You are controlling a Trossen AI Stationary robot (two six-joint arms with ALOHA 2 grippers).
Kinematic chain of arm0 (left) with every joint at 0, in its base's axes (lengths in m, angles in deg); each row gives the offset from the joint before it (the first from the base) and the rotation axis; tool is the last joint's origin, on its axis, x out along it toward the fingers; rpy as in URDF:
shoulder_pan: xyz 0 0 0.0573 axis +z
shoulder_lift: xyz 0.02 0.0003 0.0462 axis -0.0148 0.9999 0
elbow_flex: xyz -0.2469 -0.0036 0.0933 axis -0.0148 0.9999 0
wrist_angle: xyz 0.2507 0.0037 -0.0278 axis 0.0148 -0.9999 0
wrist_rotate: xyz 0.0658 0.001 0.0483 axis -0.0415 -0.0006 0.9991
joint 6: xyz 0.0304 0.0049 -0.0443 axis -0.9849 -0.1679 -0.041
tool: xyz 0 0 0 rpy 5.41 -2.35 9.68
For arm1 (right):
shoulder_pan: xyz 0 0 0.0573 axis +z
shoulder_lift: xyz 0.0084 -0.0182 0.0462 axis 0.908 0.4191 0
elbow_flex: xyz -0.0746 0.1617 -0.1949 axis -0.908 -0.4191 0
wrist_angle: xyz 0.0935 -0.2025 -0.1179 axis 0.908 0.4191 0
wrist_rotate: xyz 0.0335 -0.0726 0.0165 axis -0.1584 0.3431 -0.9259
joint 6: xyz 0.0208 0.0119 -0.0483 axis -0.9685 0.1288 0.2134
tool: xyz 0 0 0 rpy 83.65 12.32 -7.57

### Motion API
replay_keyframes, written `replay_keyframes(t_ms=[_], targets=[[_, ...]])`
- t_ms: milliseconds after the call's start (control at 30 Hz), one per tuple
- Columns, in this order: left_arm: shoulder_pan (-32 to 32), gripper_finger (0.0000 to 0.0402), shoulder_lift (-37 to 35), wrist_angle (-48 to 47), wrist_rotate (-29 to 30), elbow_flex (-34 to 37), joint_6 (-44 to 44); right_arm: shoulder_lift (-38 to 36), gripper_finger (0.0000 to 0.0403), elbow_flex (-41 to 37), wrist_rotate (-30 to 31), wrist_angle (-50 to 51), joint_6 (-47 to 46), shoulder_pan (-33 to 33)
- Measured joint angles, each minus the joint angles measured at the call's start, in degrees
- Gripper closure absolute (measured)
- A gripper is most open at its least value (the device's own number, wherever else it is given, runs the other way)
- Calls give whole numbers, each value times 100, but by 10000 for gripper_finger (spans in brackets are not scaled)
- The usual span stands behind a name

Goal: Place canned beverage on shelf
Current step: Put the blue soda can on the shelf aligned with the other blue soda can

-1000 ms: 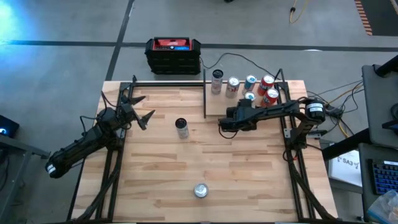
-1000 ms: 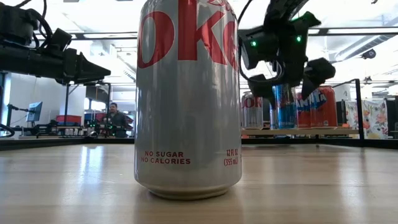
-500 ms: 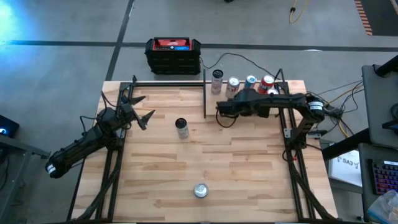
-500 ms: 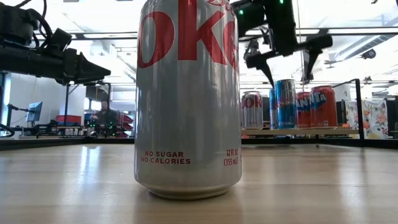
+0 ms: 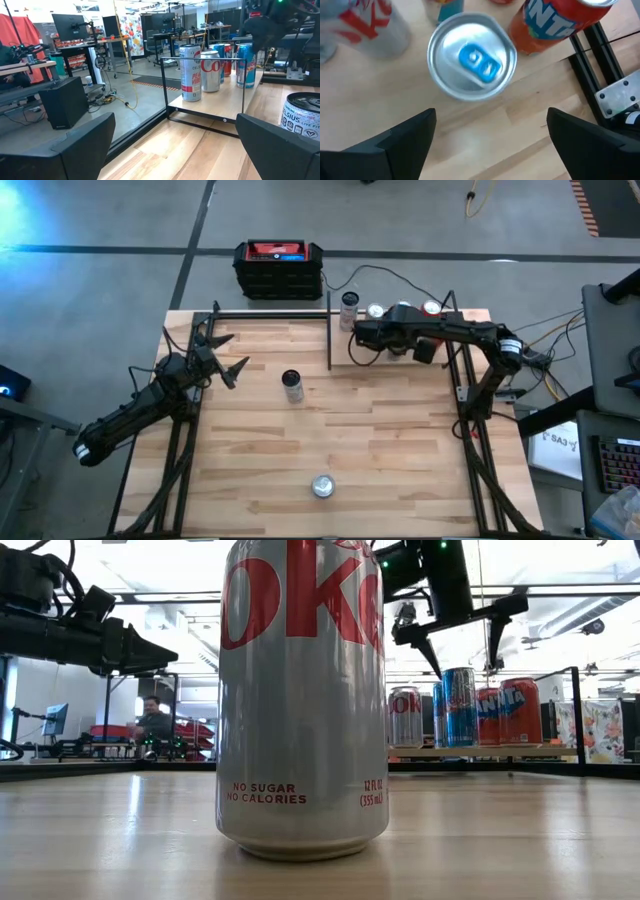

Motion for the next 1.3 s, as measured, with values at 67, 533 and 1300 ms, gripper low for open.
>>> replay_keyframes(t_ms=[67,533,1300], targets=[[1,3,1,-2,2,-1,0,0,49,0,2,-6,-4,-125],[1,3,2,0,2,-1,2,28,78,-4,2,-261,235,-450],[1,3,0,0,2,-1,2,28,78,-7,35,-487,-260,-494]])
